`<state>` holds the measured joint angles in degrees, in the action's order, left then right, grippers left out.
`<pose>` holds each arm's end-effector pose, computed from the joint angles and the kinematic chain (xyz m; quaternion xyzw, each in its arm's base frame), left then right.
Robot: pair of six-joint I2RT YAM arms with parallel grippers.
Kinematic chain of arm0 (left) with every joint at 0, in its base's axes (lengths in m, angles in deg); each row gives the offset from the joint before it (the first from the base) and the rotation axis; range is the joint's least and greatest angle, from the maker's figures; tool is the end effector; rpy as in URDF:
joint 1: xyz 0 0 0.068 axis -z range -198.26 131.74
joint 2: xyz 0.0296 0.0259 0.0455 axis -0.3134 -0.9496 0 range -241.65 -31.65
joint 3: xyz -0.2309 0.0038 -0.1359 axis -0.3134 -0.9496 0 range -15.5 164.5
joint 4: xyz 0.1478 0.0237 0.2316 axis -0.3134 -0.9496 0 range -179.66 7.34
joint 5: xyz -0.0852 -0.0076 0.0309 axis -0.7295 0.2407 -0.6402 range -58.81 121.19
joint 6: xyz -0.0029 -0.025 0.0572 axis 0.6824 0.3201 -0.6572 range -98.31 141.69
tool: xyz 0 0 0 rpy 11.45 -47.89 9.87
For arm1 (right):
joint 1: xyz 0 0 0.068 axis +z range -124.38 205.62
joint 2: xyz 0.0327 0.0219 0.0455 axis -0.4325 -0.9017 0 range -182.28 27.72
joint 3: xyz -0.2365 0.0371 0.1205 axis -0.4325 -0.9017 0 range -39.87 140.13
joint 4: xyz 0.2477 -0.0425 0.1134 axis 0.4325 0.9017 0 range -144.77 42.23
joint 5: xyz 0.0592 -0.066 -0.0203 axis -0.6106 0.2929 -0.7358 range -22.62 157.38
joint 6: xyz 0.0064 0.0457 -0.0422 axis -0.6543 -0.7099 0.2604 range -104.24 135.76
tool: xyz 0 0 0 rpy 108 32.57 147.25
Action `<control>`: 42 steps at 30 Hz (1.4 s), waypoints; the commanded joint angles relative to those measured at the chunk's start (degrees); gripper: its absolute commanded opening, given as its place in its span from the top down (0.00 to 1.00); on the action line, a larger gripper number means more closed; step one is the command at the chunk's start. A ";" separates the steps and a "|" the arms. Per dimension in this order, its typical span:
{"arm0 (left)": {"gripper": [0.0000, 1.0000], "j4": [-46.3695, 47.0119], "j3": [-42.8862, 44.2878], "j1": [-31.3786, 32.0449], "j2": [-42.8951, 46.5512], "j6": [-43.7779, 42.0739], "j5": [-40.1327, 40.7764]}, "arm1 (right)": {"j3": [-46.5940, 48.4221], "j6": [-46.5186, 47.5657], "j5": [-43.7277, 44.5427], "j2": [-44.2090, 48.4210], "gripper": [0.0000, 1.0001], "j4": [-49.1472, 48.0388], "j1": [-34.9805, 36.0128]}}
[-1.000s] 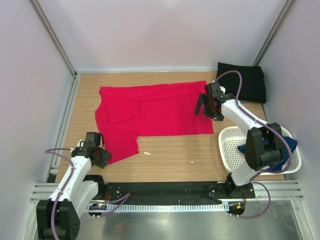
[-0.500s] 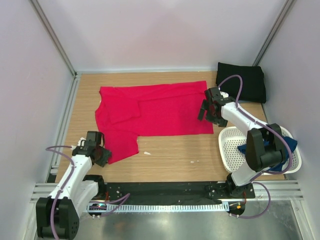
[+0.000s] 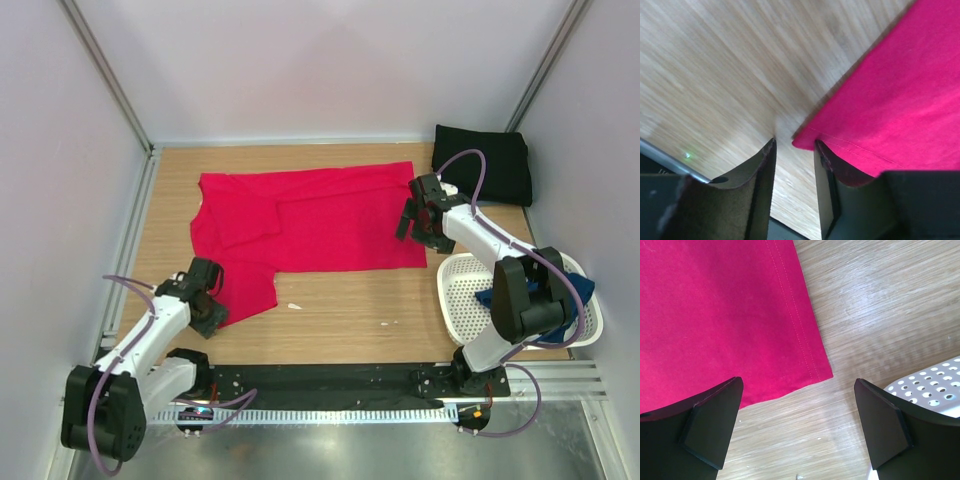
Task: Fold and stack the t-shirts
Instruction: Fold the tshirt
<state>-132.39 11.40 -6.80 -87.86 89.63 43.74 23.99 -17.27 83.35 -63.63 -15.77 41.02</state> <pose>0.1541 -0.0207 0.1355 -0.4773 0.8668 0.0230 0.1426 0.3240 0.0756 0.1957 0.1766 0.9537 -0.0413 0.2397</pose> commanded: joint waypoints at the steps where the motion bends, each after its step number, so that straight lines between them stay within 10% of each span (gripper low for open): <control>1: 0.63 -3.35 0.09 0.49 0.74 2.54 3.52 | 0.22 -1.06 1.35 0.56 0.00 -1.91 0.07; 10: 1.00 -1.15 0.35 0.49 0.48 0.09 4.93 | 0.83 0.25 0.91 1.00 0.00 -3.14 -0.02; 42: 1.00 1.39 -2.90 0.40 8.22 3.42 5.81 | -7.78 -8.97 4.95 -3.48 0.20 -5.43 -0.72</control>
<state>-131.41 8.84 -6.58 -80.25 91.95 47.31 16.71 -24.49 83.00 -66.14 -23.15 40.76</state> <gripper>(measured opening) 0.003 0.808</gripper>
